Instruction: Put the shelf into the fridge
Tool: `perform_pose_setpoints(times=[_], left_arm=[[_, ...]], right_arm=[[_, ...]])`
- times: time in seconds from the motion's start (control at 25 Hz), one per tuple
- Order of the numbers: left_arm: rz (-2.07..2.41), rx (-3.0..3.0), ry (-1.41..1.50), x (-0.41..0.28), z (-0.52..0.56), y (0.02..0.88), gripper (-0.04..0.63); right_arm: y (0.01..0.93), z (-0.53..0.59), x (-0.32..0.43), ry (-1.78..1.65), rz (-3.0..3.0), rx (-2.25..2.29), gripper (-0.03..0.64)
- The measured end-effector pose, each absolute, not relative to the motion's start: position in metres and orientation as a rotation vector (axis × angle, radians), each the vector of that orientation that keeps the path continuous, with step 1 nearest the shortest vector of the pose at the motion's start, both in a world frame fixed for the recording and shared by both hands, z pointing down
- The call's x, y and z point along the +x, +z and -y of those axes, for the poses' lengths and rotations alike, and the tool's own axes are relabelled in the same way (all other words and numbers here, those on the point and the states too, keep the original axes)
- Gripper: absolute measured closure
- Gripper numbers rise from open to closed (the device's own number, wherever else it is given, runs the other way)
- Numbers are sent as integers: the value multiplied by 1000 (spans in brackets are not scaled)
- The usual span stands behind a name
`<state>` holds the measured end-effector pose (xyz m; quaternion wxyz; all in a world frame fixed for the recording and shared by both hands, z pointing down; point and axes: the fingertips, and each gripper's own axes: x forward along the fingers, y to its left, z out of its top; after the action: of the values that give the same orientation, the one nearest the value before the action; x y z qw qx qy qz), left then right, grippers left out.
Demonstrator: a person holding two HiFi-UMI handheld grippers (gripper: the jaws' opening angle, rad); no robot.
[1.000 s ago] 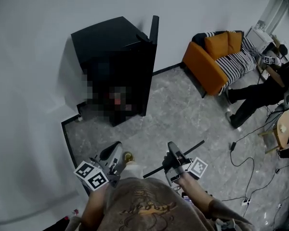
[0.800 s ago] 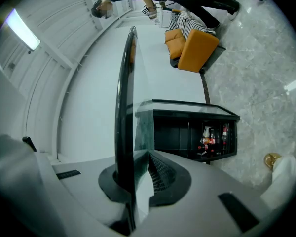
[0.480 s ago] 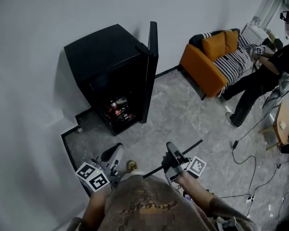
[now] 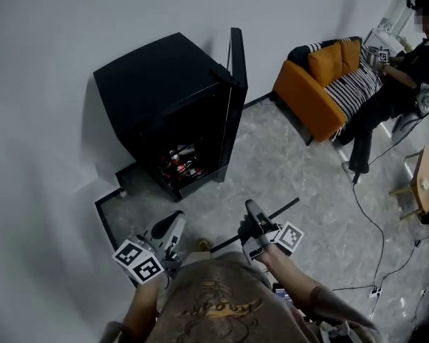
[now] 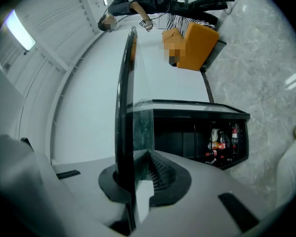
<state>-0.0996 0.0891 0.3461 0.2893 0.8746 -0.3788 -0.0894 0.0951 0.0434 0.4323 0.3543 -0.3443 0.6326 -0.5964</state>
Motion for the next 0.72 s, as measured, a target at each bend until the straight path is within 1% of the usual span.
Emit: perform_pose_setpoints(times=[0.72], left_arm=[[1032,2363,-226,-99,-39,349,592]], right_arm=[[467,17,52,-1579,-1675,-812,589]])
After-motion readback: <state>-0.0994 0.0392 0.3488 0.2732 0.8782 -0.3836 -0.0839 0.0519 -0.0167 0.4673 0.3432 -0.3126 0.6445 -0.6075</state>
